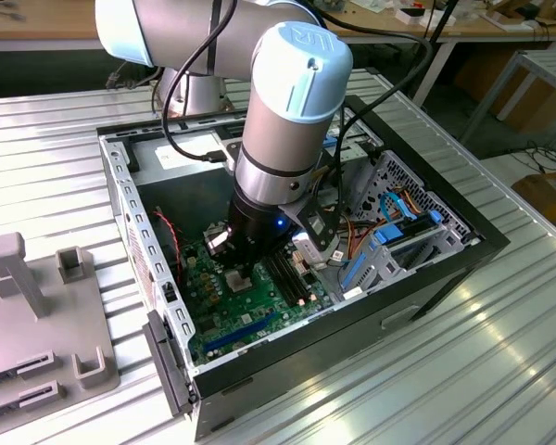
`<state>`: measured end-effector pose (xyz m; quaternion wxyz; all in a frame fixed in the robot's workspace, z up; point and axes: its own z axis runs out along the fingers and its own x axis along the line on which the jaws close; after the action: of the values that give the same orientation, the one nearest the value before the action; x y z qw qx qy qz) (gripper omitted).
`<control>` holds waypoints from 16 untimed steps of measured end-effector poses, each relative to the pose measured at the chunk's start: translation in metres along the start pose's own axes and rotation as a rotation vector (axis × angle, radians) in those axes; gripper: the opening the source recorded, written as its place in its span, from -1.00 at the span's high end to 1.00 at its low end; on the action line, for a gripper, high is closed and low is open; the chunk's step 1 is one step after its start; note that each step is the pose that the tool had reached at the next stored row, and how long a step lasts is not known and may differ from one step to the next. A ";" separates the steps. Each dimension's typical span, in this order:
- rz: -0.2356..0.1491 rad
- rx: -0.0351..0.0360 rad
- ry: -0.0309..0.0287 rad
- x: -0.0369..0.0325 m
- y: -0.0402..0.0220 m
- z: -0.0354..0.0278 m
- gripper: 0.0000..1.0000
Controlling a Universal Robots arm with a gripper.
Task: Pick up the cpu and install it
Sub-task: 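Close the cpu cover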
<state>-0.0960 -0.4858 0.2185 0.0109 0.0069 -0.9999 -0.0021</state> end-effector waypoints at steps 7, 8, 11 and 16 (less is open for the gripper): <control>0.000 -0.0002 0.0009 -0.0147 -0.0002 -0.0003 0.79; 0.000 -0.0001 0.0012 -0.0164 -0.0002 -0.0004 0.79; -0.016 0.0003 0.0014 -0.0166 -0.0001 -0.0054 0.79; -0.095 0.0020 0.0017 -0.0166 -0.0001 -0.0107 0.79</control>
<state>-0.0792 -0.4857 0.2288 0.0116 0.0545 -0.9984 -0.0016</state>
